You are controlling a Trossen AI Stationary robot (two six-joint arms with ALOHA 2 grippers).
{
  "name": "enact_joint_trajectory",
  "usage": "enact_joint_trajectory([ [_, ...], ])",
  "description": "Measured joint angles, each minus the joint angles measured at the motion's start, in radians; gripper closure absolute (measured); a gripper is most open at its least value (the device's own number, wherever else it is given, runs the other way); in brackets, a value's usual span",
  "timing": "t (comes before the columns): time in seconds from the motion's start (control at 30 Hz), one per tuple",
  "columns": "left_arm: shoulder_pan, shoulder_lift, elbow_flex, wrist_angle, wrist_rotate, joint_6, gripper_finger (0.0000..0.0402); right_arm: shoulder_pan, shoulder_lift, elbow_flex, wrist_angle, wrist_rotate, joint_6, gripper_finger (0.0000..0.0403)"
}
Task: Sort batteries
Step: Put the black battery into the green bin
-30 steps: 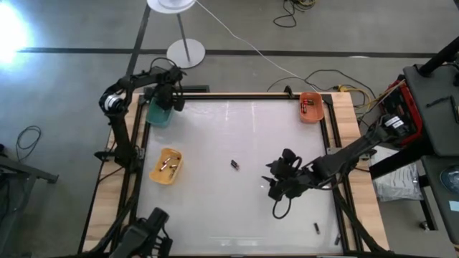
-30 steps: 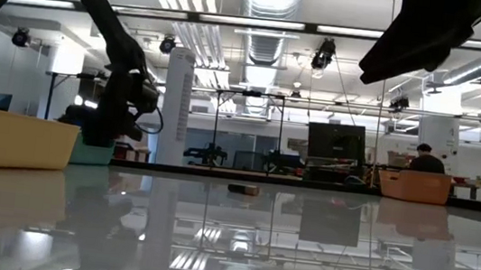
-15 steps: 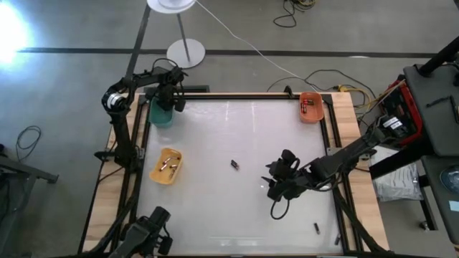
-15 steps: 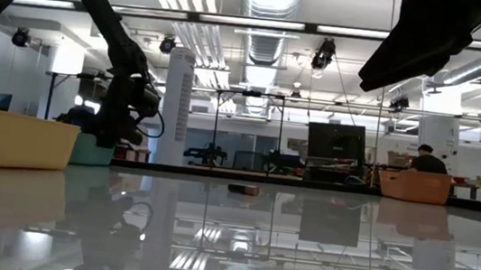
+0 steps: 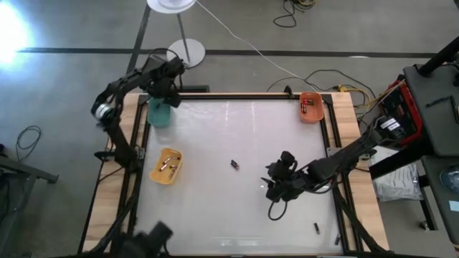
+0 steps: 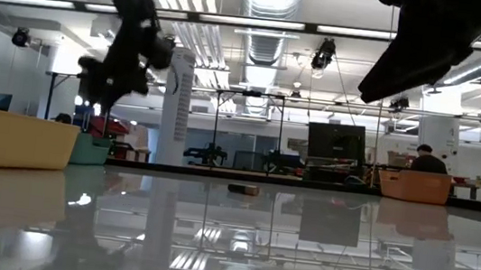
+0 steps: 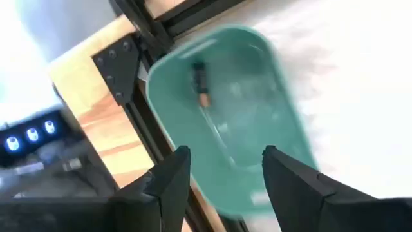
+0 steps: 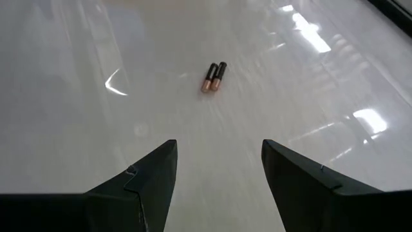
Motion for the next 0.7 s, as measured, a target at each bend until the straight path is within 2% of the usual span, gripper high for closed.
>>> enact_joint_trajectory([
  [0.13, -0.176, -0.183, -0.059, -0.010, 0.040, -0.031, 0.0232, 0.005, 0.023, -0.006, 0.000, -0.004, 0.014, 0.0184],
  [0.33, -0.559, -0.414, -0.130, -0.081, 0.203, -0.293, 0.0246, 0.014, 0.055, -0.008, 0.002, -0.005, 0.014, 0.0184],
  [0.5, -0.982, -0.523, -0.196, -0.082, 0.282, -0.626, 0.0247, 0.024, 0.092, -0.009, 0.038, 0.003, 0.065, 0.0184],
  [0.7, -1.560, -0.501, -0.299, 0.005, 0.321, -0.971, 0.0247, 0.099, 0.198, -0.012, 0.171, 0.004, 0.058, 0.0184],
])
